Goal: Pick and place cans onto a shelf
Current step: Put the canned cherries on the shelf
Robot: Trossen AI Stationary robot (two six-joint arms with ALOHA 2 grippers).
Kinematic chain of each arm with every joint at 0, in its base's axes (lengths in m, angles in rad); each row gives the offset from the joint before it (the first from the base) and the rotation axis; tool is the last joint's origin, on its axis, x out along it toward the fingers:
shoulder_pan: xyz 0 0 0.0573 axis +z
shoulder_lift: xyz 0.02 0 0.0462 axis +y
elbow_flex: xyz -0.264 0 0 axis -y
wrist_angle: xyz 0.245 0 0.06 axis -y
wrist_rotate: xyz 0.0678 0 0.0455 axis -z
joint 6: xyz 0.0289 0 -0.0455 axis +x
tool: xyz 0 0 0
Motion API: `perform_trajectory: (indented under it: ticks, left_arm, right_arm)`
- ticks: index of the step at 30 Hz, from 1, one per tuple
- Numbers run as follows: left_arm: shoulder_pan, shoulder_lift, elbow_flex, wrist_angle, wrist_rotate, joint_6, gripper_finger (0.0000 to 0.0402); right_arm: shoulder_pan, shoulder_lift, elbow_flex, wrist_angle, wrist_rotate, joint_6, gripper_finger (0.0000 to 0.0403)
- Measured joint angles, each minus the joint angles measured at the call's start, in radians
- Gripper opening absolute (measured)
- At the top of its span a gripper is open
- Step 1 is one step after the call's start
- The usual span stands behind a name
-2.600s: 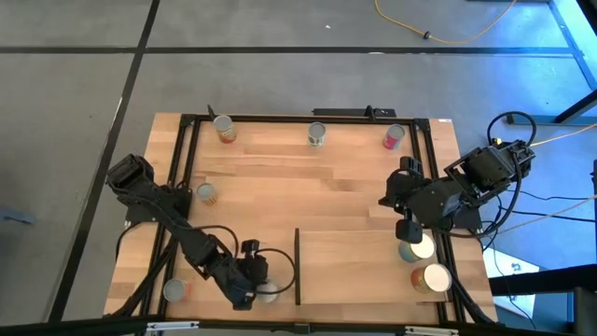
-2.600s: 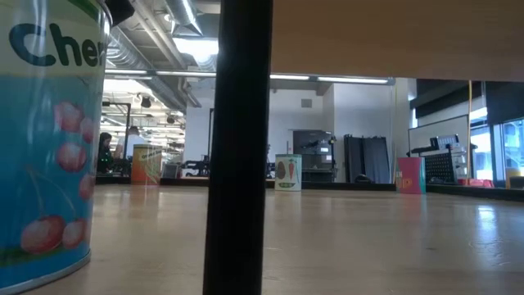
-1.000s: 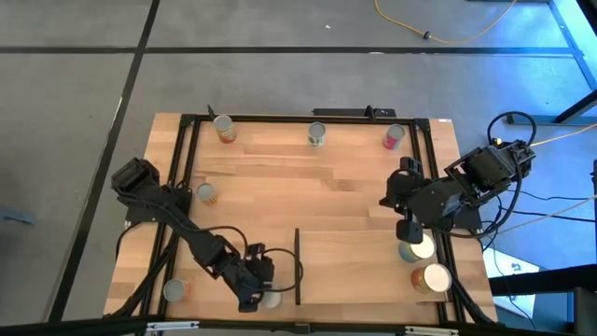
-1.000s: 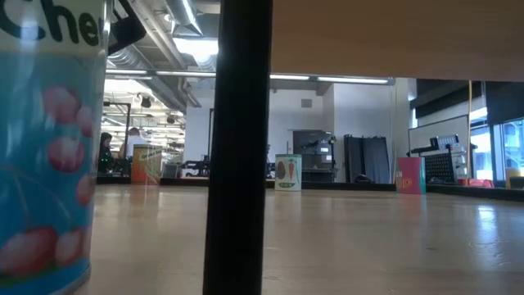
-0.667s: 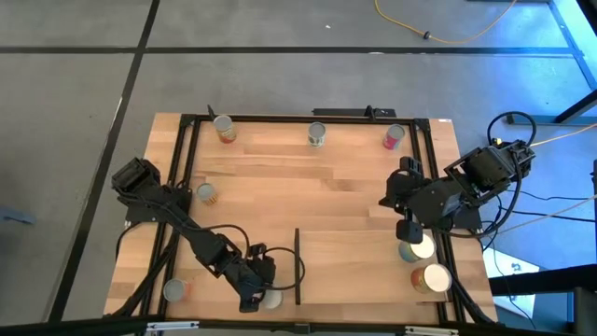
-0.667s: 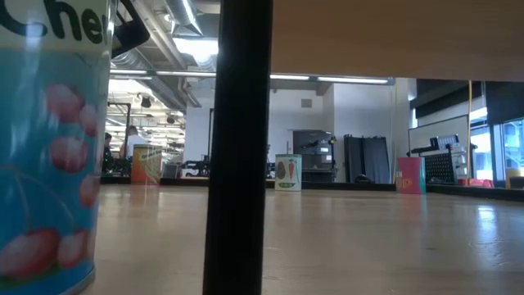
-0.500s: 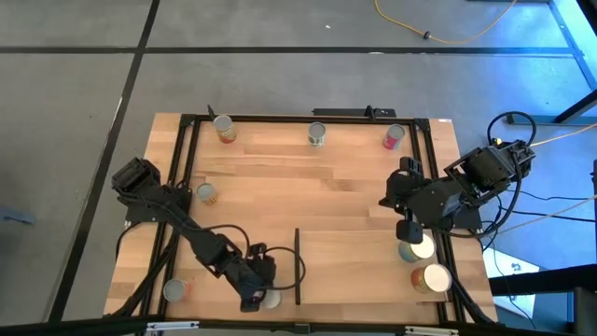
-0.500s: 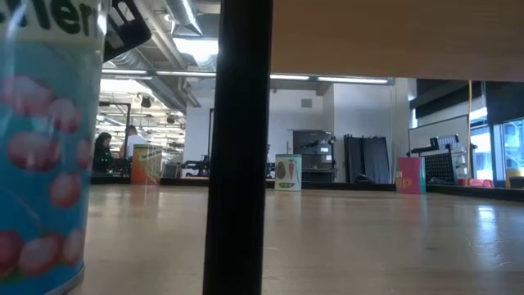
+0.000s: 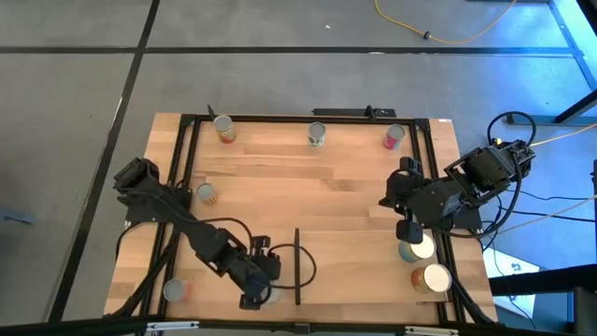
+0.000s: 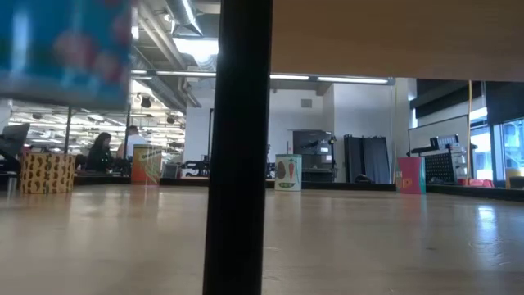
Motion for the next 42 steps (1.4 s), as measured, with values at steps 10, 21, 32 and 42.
perform_trajectory:
  ticks: [10, 21, 32, 42]
  left_arm:
    - [-0.006, -0.001, 0.301, -0.309, 0.0, 0.018, 0.0]
    - [0.019, -0.006, 0.625, -0.424, -0.058, 0.119, 0.0]
    - [0.22, -0.004, 0.671, -0.35, 0.072, 0.331, 0.0]
    - [0.371, 0.098, 0.671, -0.307, 0.313, 0.509, 0.0]
  right_arm:
    - [0.0, 0.0, 0.0, 0.0, 0.001, -0.001, 0.0006]
    - [0.0, 0.0, 0.0, 0.0, 0.002, -0.001, 0.0006]
    - [0.0, 0.0, 0.0, 0.0, 0.021, 0.003, 0.0006]
    - [0.0, 0.0, 0.0, 0.0, 0.037, 0.005, 0.0006]
